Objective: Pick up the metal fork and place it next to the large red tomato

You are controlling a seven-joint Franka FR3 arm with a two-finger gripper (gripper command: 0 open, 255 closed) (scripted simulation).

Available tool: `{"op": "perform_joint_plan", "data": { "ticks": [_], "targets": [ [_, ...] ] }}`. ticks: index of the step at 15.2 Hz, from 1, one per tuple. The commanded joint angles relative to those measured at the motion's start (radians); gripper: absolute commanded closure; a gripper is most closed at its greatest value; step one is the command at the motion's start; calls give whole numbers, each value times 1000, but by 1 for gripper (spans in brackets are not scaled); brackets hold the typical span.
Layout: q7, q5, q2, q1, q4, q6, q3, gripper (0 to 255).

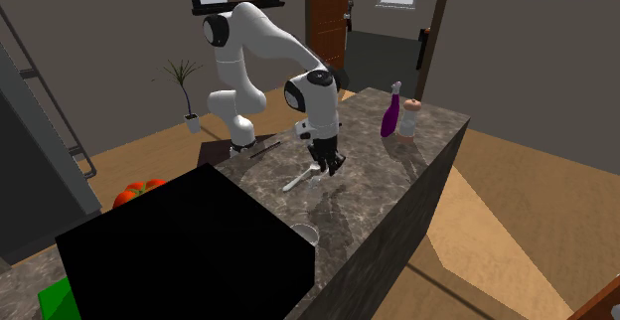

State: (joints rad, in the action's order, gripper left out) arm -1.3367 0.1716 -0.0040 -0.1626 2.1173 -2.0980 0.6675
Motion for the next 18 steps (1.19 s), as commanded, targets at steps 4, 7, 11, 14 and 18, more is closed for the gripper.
{"op": "perform_joint_plan", "data": {
  "ticks": [4, 7, 11, 14, 18],
  "targets": [
    [10, 17, -35, -5, -41, 71, -6, 255],
    [11, 24, -49, -7, -68, 111, -10, 255],
    [10, 30, -66, -9, -108, 164, -14, 255],
    [9, 32, -75, -11, -140, 204, -17, 255],
    [5, 34, -84, -13, -186, 258, -21, 255]
  ]
}}
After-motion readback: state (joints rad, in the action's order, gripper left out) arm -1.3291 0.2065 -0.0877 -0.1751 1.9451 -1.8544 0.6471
